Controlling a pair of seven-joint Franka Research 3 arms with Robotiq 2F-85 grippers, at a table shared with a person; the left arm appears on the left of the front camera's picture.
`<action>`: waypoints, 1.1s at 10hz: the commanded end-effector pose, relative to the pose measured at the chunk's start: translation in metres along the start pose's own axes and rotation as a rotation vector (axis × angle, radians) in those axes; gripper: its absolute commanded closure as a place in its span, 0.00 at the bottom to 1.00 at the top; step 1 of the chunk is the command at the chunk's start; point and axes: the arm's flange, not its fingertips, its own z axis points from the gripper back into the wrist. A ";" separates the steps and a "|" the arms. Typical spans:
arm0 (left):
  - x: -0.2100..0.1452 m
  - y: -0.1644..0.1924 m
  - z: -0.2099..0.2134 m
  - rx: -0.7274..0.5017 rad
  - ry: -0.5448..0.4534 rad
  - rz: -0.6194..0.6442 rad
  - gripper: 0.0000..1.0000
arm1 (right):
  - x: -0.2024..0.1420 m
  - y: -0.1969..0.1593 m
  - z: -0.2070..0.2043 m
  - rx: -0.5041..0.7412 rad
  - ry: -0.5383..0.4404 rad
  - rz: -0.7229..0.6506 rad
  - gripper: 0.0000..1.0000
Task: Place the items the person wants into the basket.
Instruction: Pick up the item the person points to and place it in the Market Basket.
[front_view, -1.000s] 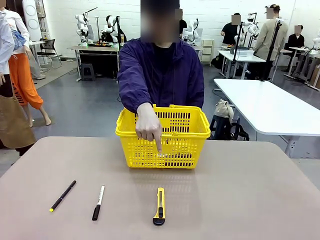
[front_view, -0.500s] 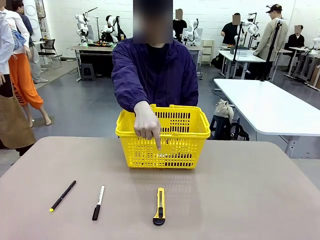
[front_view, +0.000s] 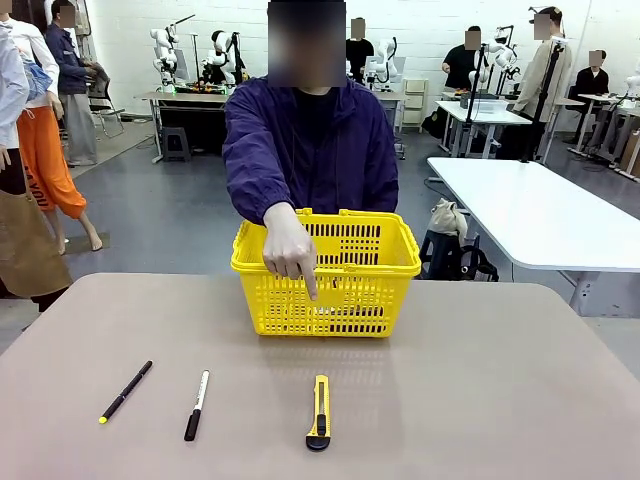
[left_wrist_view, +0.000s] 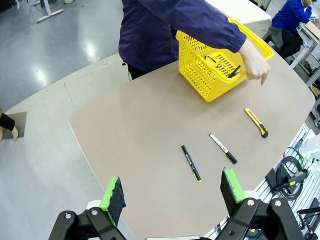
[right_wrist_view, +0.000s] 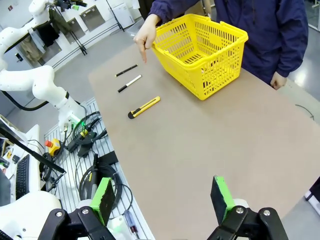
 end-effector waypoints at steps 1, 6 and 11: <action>-0.001 0.001 0.000 -0.011 -0.008 -0.012 0.00 | 0.003 -0.002 0.001 0.010 -0.035 0.015 0.00; 0.045 -0.120 -0.024 0.050 0.109 -0.240 0.00 | 0.003 -0.002 0.001 0.010 -0.035 0.015 0.00; 0.035 -0.291 -0.149 0.362 0.449 -0.288 0.00 | 0.003 -0.002 0.001 0.010 -0.035 0.015 0.00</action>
